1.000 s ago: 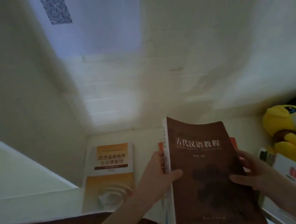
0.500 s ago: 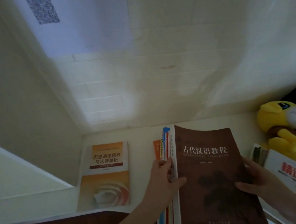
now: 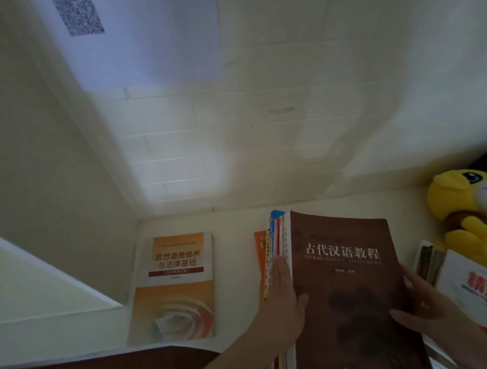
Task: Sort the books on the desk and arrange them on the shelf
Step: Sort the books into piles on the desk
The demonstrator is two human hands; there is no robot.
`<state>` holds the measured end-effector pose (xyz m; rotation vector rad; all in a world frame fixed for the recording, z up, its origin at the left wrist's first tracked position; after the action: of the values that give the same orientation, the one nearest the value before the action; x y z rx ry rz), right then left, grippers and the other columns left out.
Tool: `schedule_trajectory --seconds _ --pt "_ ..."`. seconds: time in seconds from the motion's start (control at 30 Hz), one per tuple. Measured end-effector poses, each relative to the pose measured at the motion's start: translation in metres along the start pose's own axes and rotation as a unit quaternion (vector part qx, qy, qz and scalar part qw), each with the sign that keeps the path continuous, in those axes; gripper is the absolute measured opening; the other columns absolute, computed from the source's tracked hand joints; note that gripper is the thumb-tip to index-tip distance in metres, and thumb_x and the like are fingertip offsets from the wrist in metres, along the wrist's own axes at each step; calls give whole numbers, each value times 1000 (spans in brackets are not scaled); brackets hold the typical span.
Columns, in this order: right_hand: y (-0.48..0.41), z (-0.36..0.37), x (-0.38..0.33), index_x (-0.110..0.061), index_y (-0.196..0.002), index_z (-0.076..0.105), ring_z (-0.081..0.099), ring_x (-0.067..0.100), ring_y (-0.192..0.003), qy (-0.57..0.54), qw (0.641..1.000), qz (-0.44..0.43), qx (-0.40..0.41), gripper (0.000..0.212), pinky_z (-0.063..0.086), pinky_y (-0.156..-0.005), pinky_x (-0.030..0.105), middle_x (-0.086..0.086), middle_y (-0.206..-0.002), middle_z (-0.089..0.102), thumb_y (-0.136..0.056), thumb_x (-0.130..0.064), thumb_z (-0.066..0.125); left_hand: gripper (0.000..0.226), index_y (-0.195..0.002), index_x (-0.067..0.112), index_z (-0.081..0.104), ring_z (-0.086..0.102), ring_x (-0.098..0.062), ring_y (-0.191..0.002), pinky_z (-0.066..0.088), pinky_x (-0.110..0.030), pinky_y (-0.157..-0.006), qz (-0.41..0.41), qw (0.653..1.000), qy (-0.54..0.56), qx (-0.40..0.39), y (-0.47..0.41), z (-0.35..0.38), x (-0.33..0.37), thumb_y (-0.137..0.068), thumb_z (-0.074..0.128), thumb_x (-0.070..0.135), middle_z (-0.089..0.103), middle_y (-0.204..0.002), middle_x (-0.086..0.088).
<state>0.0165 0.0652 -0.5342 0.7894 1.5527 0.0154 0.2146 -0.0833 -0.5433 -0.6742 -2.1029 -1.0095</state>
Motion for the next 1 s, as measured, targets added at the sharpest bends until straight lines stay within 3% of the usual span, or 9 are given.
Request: schedule_trajectory --seconds 0.07,0.13,0.23,0.47,0.6,0.67,0.77,0.87,1.0 --pt "1 0 0 -26 -145 31 57 6 -93 -14 1000 -9 12 130 54 -67 19 10 -131 54 -35 -32 99 78 -141 9 -31 -4 -21 -147 7 -33 -120 4 1000 3 9 -3 5 1 -103 36 19 -27 -155 -4" --pt "1 0 4 -18 -150 28 55 14 -97 -20 999 -19 40 95 47 -84 29 16 -144 46 -73 5 77 79 -140 6 -32 -13 -20 -146 -4 -27 -117 -2 1000 5 24 -7 12 -1 -102 37 17 -30 -154 -6" --pt "3 2 9 -13 -152 24 53 16 -99 6 999 1 48 84 39 -90 36 18 -146 42 -82 15 61 81 -137 5 -34 -22 -20 -144 -12 -20 -109 -8 999 6 43 -9 19 -4 -102 38 15 -34 -152 -8" --pt "1 8 5 -24 -148 25 51 18 -111 -13 999 -2 37 115 41 -96 35 9 -139 48 -54 -22 92 88 -138 7 -36 -28 -21 -141 -10 -31 -116 -18 998 57 26 -8 15 0 -100 43 17 -37 -150 -5" --pt "-4 6 12 -16 -150 28 49 22 -113 5 999 9 52 87 39 -101 41 15 -137 49 -78 12 68 89 -139 11 -35 -26 -18 -142 -9 -29 -116 2 997 67 30 -6 15 -2 -99 45 14 -38 -150 -2" --pt "-4 6 12 -22 -148 28 51 21 -114 18 999 10 47 97 38 -102 39 11 -137 50 -70 0 81 92 -138 15 -37 -21 -17 -144 -5 -31 -119 1 995 94 25 -5 14 -3 -98 46 14 -35 -152 0" --pt "-4 11 11 -26 -150 22 41 23 -134 65 997 21 34 100 32 -112 41 7 -149 41 -71 -9 81 100 -139 25 -35 3 -17 -147 16 -38 -120 -22 989 147 13 1 7 2 -94 55 28 -15 -158 5" --pt "-16 16 -9 -19 -154 13 22 26 -146 143 985 45 89 93 19 -119 42 7 -159 22 -82 -28 71 92 -148 27 -19 36 -7 -127 39 -22 -102 -63 966 249 32 7 -21 -3 -94 53 39 22 -149 11" --pt "-21 50 -75 -24 -154 12 6 16 -148 286 926 -159 186 95 10 -117 35 -1 -162 7 -82 -58 63 92 -152 27 3 32 -27 -138 29 -51 -112 -102 962 157 200 -3 -97 -85 -85 65 41 21 -156 -6"
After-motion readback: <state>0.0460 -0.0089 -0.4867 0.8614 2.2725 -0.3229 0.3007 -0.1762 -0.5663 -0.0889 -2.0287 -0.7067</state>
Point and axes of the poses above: each hand's wrist, its own y-axis away from the middle knuckle, its own z-axis out of the palm, x = y × z, the point moved 2 cm from there along -y, towards the middle knuckle
